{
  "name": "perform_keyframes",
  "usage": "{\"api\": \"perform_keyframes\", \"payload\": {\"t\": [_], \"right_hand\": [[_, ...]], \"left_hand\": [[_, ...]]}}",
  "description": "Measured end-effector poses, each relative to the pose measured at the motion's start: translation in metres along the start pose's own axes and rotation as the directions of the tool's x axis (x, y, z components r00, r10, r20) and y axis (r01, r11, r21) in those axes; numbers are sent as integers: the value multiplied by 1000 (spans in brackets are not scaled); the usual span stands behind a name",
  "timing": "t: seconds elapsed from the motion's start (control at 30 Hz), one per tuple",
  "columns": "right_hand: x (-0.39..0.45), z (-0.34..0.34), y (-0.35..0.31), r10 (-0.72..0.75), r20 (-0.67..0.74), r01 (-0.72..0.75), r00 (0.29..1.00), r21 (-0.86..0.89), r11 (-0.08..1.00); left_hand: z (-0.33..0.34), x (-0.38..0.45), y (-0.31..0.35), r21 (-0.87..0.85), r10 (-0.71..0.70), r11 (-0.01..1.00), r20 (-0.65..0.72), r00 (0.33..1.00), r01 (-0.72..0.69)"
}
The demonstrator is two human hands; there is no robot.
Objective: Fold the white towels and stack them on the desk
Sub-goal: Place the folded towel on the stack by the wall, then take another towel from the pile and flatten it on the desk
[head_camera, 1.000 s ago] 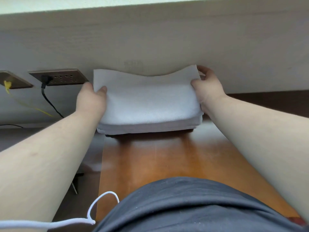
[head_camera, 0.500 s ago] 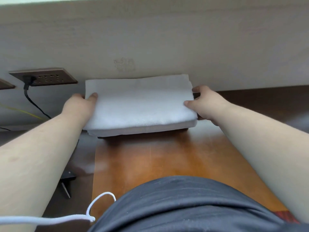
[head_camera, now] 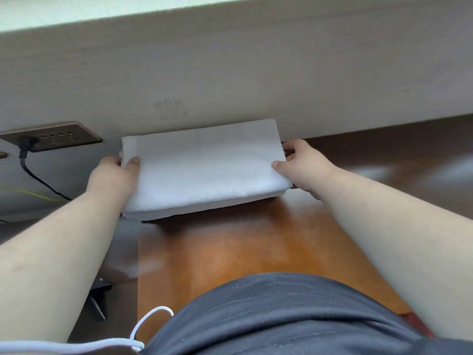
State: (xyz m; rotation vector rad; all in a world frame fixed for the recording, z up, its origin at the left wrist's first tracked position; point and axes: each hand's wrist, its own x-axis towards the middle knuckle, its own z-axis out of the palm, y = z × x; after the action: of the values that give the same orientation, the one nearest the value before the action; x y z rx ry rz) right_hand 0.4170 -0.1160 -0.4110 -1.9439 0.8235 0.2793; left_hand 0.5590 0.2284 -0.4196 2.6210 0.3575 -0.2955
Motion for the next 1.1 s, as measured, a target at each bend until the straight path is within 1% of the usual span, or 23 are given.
{"api": "perform_keyframes", "payload": {"t": [0.07,0.13,0.17,0.2,0.23,0.27,0.3,0.33,0.37,0.4,0.43,0.47,0.53,0.57,0.63,0.67,0.73,0.8,0.83,0.9,0.97,1.03,1.1], "right_hand": [[-1,-2,-7,23,22,-22,1000,-31,999],[-2,-7,-13,57,40,-53,998,-91,994],[-3,-8,-15,53,25,-49,998,-157,986],[-4,-8,-16,16,-12,-18,1000,-220,975],[-4,-7,-16,-64,-57,47,996,-255,966],[-5,-3,-16,-177,-94,146,980,-269,952],[-7,3,-17,-298,-112,255,948,-292,922],[-8,11,-19,-395,-103,341,913,-340,876],[-9,19,-20,-459,-69,393,886,-413,821],[-9,27,-20,-491,-16,419,871,-498,759],[-7,35,-19,-491,47,426,870,-572,701],[-5,42,-17,-459,112,422,881,-625,657],[0,50,-14,-376,199,406,905,-666,625],[2,52,-15,-364,207,403,908,-670,624],[6,53,-18,-406,174,407,897,-685,605],[6,53,-21,-430,168,414,887,-702,579],[7,52,-22,-412,231,439,881,-723,533],[6,49,-23,-364,276,443,890,-713,543],[5,46,-25,-370,263,439,891,-704,558],[1,35,-32,-413,199,427,889,-686,589],[-7,17,-38,-455,136,416,880,-682,601],[-19,-7,-38,-474,95,396,875,-702,592],[-33,-39,-32,-457,60,352,887,-728,588]], "left_hand": [[-1,-1,-1,-7,-17,1000,-13,1000,17],[-1,-4,1,-60,-42,997,-37,998,40],[-1,-6,2,-84,-50,996,-78,996,43],[-2,-10,4,-61,-17,998,-156,988,7],[-3,-16,6,26,93,996,-256,962,-90],[-2,-23,10,134,264,963,-320,910,-232],[0,-31,16,218,447,892,-313,838,-395],[6,-39,23,273,604,793,-234,761,-545],[14,-46,28,299,714,687,-109,691,-662],[24,-53,33,317,761,608,29,648,-728],[32,-58,36,349,747,576,144,650,-739],[39,-59,37,393,684,592,218,697,-704],[47,-54,32,469,518,677,243,820,-567],[47,-51,29,479,460,712,233,857,-513],[46,-49,28,483,405,741,232,884,-466],[46,-51,30,495,384,739,249,889,-457],[45,-55,38,532,318,729,294,901,-431],[40,-60,53,553,262,729,320,911,-404],[37,-62,62,553,259,732,315,913,-399],[31,-71,84,511,314,745,298,902,-428],[27,-89,105,432,419,750,276,865,-501],[24,-112,124,382,520,718,260,813,-582],[19,-136,140,368,578,678,269,771,-636]]}}
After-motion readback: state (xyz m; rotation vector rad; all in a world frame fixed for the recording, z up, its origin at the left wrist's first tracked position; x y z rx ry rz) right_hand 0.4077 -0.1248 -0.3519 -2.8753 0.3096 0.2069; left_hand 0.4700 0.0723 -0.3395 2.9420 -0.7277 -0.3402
